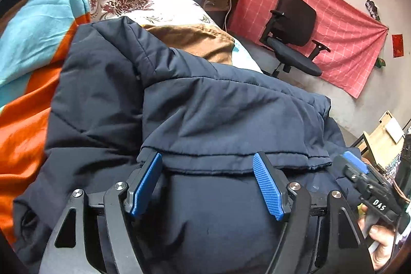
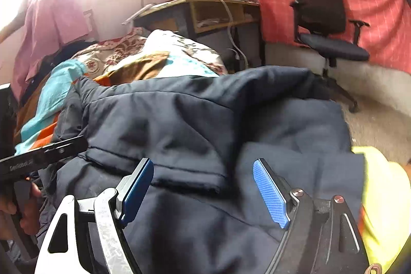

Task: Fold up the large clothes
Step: 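Open both grippers and release the folded hem onto the jacket, then pull both tools back and move them toward the jacket's bottom edge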

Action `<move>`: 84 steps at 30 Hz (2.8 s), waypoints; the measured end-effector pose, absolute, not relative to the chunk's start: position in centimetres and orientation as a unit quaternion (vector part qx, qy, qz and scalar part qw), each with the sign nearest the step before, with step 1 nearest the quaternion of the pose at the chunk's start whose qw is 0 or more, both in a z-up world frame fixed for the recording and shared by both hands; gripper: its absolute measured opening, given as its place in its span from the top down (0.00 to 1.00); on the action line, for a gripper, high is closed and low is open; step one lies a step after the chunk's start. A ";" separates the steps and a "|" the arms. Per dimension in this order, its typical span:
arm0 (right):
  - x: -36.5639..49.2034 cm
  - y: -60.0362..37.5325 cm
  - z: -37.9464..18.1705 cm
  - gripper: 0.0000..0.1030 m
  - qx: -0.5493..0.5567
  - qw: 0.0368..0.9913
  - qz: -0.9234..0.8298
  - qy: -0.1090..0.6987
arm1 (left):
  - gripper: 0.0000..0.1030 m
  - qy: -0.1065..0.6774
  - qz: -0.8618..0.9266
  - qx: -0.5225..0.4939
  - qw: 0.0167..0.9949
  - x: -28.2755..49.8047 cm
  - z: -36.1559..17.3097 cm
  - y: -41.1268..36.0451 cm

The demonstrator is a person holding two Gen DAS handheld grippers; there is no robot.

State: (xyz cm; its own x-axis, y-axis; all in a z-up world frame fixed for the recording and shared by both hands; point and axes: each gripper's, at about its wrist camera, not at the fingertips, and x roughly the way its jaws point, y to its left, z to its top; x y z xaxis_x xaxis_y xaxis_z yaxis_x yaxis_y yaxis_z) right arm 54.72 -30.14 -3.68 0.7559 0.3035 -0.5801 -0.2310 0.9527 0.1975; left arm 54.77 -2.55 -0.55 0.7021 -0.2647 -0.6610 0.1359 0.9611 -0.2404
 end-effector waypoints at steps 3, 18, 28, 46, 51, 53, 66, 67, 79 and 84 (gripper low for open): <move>53.6 -31.2 -2.6 0.23 0.060 0.941 0.131 0.307 | 0.24 0.361 -0.093 -0.091 0.923 53.8 0.5 -2.3; 47.3 -30.3 2.2 0.04 0.052 0.953 0.133 0.266 | 0.09 0.305 -0.054 -0.067 0.948 46.8 5.5 -2.1; 42.4 -29.6 3.6 0.00 0.025 0.957 0.132 0.256 | 0.07 0.275 -0.055 -0.032 0.959 41.9 7.0 -2.7; 34.7 -29.5 3.9 0.00 0.054 0.955 0.117 0.268 | 0.07 0.245 -0.057 0.019 0.968 33.3 5.4 -1.5; 32.2 -29.3 3.5 0.00 0.042 0.955 0.118 0.270 | 0.07 0.243 -0.061 0.029 0.968 31.1 4.7 -0.9; 30.9 -29.2 3.3 0.00 0.039 0.955 0.121 0.267 | 0.07 0.242 -0.061 0.035 0.968 30.4 4.6 -0.9; 26.7 -28.0 2.5 0.00 0.036 0.955 0.135 0.262 | 0.07 0.246 -0.065 0.042 0.966 26.3 3.8 -1.2; 26.4 -28.0 2.4 0.00 0.035 0.955 0.136 0.262 | 0.07 0.246 -0.063 0.043 0.966 26.0 3.7 -1.1; 22.9 -27.3 2.0 0.00 0.014 0.955 0.146 0.260 | 0.07 0.241 -0.074 0.050 0.966 22.1 3.4 -2.2; 21.2 -27.2 1.7 0.00 0.006 0.953 0.153 0.263 | 0.07 0.245 -0.080 0.060 0.964 21.0 3.0 -2.9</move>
State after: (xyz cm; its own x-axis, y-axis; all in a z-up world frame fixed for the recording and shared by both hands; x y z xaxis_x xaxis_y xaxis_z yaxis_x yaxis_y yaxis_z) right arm 21.22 -27.17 1.72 0.8152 0.2946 -0.4987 -0.2879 0.9532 0.0925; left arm 20.99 -2.87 3.00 0.8674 -0.1244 -0.4818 0.1833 0.9801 0.0769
